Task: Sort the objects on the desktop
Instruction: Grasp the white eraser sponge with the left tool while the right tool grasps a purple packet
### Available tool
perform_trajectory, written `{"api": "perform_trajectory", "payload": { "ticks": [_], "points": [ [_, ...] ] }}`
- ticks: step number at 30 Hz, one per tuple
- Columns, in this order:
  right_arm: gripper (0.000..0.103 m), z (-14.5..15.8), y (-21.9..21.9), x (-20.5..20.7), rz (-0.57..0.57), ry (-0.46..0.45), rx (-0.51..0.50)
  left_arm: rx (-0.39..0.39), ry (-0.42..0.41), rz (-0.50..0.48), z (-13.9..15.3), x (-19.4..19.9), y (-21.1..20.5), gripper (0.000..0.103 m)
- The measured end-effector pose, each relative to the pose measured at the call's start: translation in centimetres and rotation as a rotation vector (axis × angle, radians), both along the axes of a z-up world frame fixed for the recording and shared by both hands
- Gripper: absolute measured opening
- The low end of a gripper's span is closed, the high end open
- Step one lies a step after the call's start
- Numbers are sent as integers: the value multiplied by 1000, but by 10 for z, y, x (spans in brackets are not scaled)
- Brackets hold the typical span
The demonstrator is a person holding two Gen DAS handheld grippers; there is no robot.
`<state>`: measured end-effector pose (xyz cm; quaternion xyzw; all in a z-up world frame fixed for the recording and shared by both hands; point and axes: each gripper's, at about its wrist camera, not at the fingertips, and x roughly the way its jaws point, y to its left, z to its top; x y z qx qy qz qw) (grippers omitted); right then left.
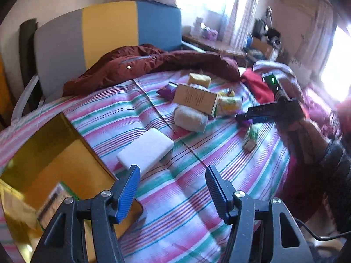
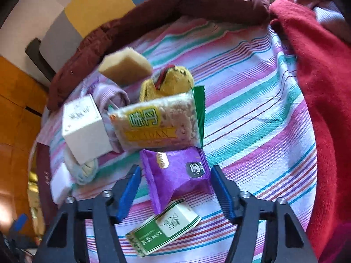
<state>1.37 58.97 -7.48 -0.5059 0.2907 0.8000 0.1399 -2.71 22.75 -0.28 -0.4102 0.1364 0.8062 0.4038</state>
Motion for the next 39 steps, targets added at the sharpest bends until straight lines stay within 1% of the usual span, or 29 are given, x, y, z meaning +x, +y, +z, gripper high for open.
{"api": "perform_trajectory", "payload": {
  "ticks": [1,4,6,7,10,13,21,25,27,29,31,36,39],
  "points": [
    [60,-1,-2,-1,7,-14,19,-22,9,-19,-1,-3,5,63],
    [55,0,-4,-2,20,-15,48,-79,13,-62,-6,-11,18,63],
    [53,1,-6,-2,29,-19,62,-119,12,-96,-12,-17,28,67],
    [51,1,-6,-2,31,-18,68,-152,9,-112,-17,-22,34,68],
    [49,2,-8,-5,36,-16,84,-221,19,-144,-28,-31,47,70],
    [49,4,-9,-3,38,-13,89,-281,8,-160,-41,-44,56,70],
    [49,3,-10,-6,51,-5,82,-419,-52,-220,-71,-79,80,70],
    [49,3,-10,-6,52,0,78,-480,-52,-256,-82,-85,84,71],
    [49,2,-9,-7,52,0,75,-483,-67,-258,-86,-89,84,71],
    [49,2,-9,-7,54,-2,76,-470,-106,-253,-90,-93,83,71],
    [49,2,-9,-6,58,-5,81,-466,-115,-248,-94,-95,82,71],
    [48,1,-10,-8,63,-15,101,-455,-64,-256,-91,-86,80,63],
    [47,3,-10,-7,64,-15,114,-419,-34,-241,-84,-79,76,62]
  ]
}}
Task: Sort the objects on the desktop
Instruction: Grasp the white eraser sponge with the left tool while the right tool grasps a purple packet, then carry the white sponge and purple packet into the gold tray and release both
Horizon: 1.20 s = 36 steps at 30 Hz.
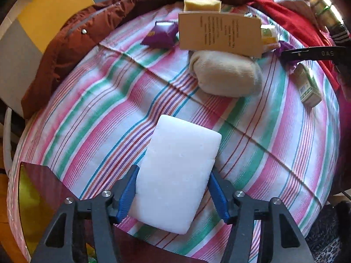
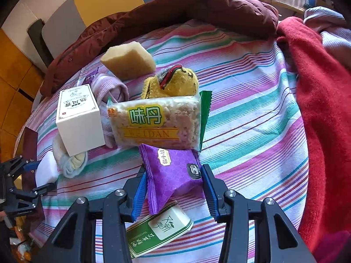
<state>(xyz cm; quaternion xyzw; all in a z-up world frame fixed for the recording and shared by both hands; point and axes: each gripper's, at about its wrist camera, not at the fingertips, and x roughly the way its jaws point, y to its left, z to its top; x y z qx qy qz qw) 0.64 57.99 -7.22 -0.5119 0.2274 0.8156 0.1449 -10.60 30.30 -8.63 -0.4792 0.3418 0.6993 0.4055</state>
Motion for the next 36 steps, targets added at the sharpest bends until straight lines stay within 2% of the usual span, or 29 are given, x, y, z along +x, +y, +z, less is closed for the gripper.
{"api": "perform_trajectory", "payload": {
  "ticks": [9,15,23,30,36],
  "points": [
    [46,11,12,13,-44,76,-43,148,-19,69,34,25,-14,62],
    [45,21,17,19,-50,132,-70,259,-33,148,53,28,-16,62],
    [45,37,1,17,9,237,-86,430,-23,266,79,44,-42,62],
    [45,48,-15,12,88,304,-86,497,-2,380,91,55,-82,62],
    [45,55,-23,19,98,339,-105,533,-2,501,90,51,-128,62]
  ]
}}
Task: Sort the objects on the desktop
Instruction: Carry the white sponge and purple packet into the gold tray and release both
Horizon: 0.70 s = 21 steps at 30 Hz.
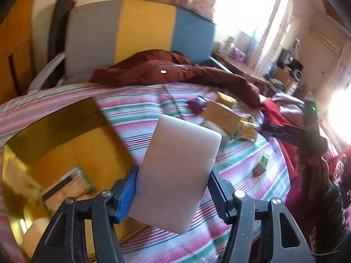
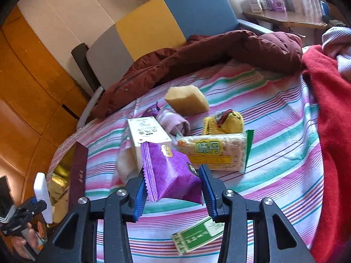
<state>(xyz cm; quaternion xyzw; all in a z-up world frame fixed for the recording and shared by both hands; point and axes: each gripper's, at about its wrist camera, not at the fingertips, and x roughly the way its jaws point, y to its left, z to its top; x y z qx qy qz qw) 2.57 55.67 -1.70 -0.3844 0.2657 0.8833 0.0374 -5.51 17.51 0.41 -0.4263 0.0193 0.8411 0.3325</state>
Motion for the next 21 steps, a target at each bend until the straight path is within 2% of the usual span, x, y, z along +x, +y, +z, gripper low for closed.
{"api": "perform_trajectory", "payload": {
  "ticks": [5,8,15,21],
  "points": [
    [45,10,-18,3,23,24,-17,26,-10,118,-3,-6,-48,62],
    [45,24,-41,1,64,38,11,42,-22,194,-7,-11,-77,62],
    [45,58,-115,-19,227,101,32,76,-53,332,-21,-16,-130,62],
    [45,58,-186,-43,386,108,-9,82,-84,412,-34,-17,-159,63]
  ]
}}
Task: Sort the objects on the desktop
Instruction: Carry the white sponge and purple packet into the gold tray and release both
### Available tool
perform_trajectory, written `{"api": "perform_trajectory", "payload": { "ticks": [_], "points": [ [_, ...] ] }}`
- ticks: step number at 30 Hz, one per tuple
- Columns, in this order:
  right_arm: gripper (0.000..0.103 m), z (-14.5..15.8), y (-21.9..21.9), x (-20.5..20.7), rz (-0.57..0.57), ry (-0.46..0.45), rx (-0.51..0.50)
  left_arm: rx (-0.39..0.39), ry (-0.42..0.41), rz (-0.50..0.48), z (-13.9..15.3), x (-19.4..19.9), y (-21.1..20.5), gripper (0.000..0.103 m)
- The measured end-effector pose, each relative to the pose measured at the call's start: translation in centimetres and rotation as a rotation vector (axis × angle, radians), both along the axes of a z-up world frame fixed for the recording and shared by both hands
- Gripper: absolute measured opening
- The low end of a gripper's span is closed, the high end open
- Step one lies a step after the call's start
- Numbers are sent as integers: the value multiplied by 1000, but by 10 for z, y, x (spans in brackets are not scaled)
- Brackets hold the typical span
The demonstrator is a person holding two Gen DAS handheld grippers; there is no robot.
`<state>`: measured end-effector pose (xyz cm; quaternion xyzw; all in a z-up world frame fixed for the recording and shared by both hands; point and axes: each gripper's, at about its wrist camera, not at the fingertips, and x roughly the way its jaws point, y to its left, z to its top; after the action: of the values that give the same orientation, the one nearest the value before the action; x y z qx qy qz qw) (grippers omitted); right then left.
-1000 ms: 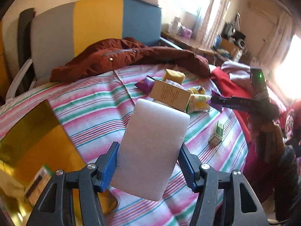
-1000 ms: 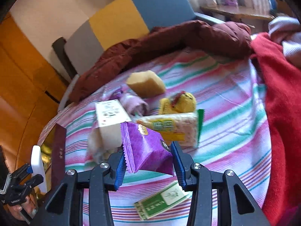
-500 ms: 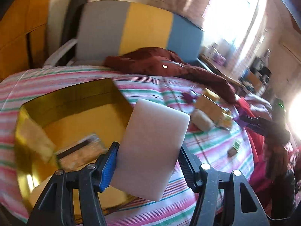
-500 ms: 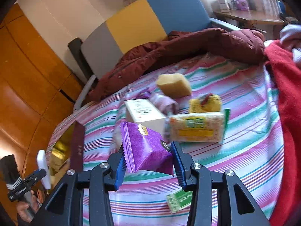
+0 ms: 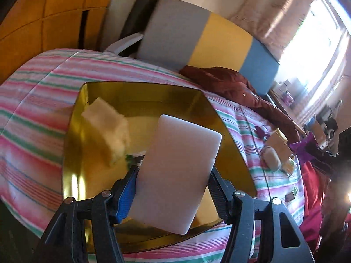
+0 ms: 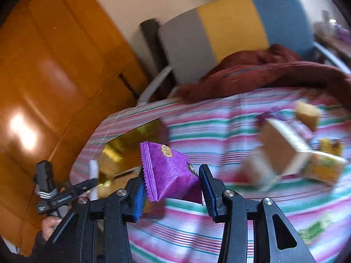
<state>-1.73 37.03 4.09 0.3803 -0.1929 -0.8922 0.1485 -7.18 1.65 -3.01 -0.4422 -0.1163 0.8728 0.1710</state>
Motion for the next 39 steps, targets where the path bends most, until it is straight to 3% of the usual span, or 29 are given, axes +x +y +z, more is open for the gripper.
{"api": "perform_trajectory", "payload": {
  "ticks": [11,24,26,31,39],
  "points": [
    [45,-33,-113,-30,207,-74,14,27,-4,54,-6,1,-17,64],
    [48,-58,-138,-43,201,-141,10,118,-37,59,-10,3,-18,73],
    [56,-61,-138,-44,194,-150,8,127,-48,60,-13,7,-18,73],
    [63,-65,-135,-40,181,-159,5,134,-51,58,-15,17,-15,74],
    [90,-59,-134,-25,144,-111,79,-47,55,90,4,34,-2,74]
  ]
}}
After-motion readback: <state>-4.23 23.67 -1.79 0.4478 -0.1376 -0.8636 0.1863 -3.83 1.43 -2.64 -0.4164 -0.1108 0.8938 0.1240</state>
